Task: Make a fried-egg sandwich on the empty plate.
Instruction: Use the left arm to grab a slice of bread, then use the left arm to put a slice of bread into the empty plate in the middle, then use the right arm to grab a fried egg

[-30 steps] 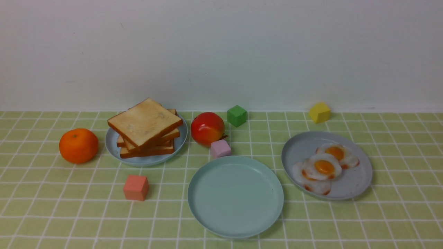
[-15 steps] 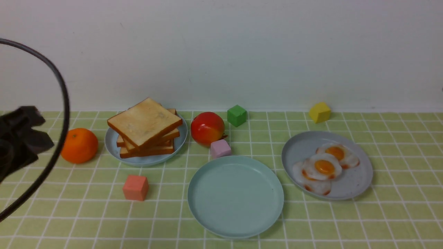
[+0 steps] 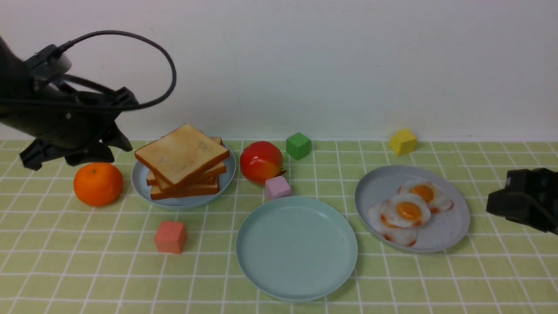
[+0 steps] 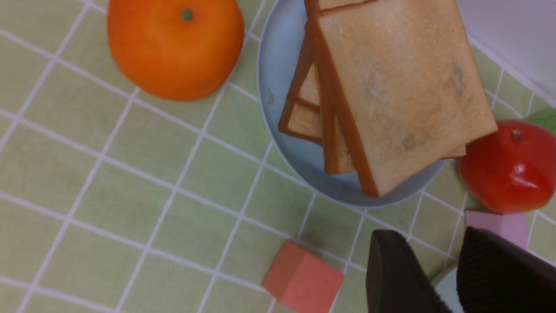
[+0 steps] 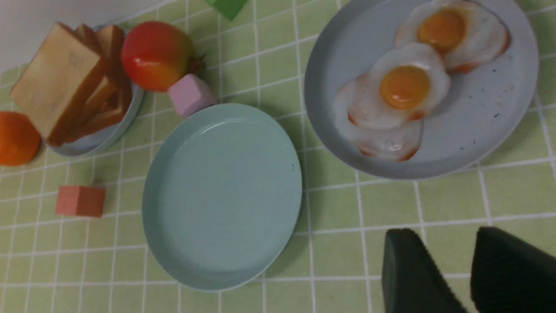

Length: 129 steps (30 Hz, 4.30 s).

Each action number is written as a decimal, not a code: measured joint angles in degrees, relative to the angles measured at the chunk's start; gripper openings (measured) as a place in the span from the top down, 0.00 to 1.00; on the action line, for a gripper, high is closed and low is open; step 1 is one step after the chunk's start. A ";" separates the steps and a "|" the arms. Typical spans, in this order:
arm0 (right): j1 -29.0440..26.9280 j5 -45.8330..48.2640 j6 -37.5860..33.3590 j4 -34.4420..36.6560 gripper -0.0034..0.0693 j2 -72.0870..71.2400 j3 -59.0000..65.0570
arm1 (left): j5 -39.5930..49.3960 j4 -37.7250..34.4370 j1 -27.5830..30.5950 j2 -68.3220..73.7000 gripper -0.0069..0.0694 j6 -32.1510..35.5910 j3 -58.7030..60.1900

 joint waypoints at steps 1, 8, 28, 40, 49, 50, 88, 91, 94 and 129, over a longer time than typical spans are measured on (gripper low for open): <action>0.00 0.55 -3.72 2.84 0.62 0.00 0.00 | 1.89 -1.73 1.26 3.95 0.59 0.97 -4.36; 0.00 2.32 -15.78 12.63 0.62 0.00 0.00 | 4.17 -1.50 3.00 14.47 0.43 2.37 -14.19; 0.00 5.24 -30.43 29.31 0.62 0.00 0.00 | 3.82 -6.49 4.83 28.49 0.20 8.60 -25.25; 0.00 5.24 -30.47 29.42 0.62 0.00 0.00 | 1.57 -11.23 4.83 30.12 0.68 13.13 -25.25; 0.00 5.24 -30.47 29.42 0.62 0.00 0.00 | 3.65 -6.42 4.84 27.03 0.86 14.45 -25.25; 0.00 5.24 -30.47 29.42 0.62 0.00 0.00 | 3.65 -6.32 4.84 26.81 0.86 14.59 -25.25; 0.00 -4.67 -29.28 29.23 0.62 4.38 0.00 | 5.55 -15.20 -15.91 22.37 0.11 47.97 -19.21; -1.41 -9.92 -27.60 29.89 0.56 9.85 0.00 | 10.25 -10.55 -15.64 15.49 0.04 42.66 -21.79; -4.27 -10.75 -25.09 30.72 0.50 13.35 0.00 | 13.71 -10.69 -15.58 11.17 0.08 41.97 -22.57; -13.75 -2.82 -51.08 70.77 0.34 50.49 -6.02 | 12.80 -11.28 -31.75 4.84 0.93 38.06 -14.50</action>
